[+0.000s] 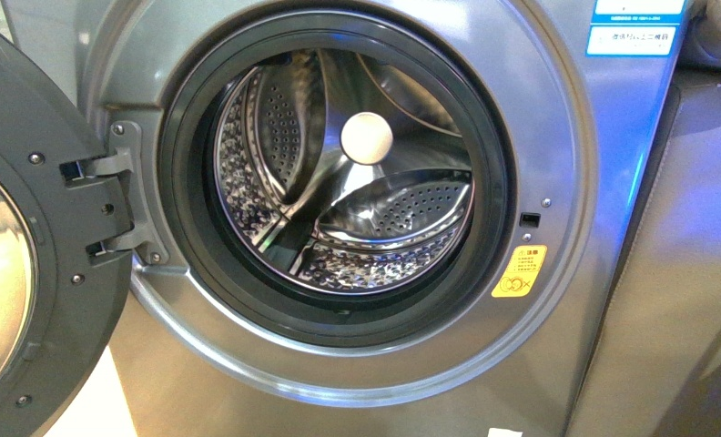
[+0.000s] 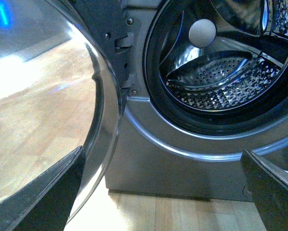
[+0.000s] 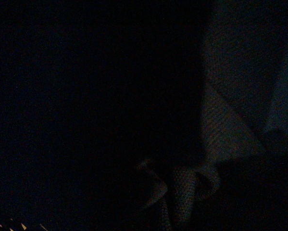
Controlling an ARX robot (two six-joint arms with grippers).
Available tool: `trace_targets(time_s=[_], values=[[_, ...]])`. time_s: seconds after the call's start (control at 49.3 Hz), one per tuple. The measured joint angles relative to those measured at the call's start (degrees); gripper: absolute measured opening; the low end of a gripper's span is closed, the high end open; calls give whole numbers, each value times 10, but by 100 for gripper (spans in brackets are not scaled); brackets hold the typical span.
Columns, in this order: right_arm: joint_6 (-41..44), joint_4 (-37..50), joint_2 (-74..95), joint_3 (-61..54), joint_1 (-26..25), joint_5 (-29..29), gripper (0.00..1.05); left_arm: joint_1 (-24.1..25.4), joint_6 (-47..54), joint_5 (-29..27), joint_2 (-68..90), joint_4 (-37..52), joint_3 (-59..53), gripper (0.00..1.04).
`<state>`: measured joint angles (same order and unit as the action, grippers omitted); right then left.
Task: Put clothes into washing machine
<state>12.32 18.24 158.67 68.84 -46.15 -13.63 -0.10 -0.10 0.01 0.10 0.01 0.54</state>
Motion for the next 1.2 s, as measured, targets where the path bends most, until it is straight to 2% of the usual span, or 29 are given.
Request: trace_targets(time_s=[0.223, 0.792, 1.076, 1.198], values=[[-1, 33, -127, -71, 1, -35, 7, 0, 0, 0, 0, 0, 0, 98], [-68, 36, -576, -267, -20, -228, 7, 0, 0, 0, 0, 0, 0, 98], [-94, 31, -747, -292, -19, -285, 6, 0, 0, 0, 0, 0, 0, 98], [-129, 28, -820, -262, -20, -314, 6, 0, 0, 0, 0, 0, 0, 98]])
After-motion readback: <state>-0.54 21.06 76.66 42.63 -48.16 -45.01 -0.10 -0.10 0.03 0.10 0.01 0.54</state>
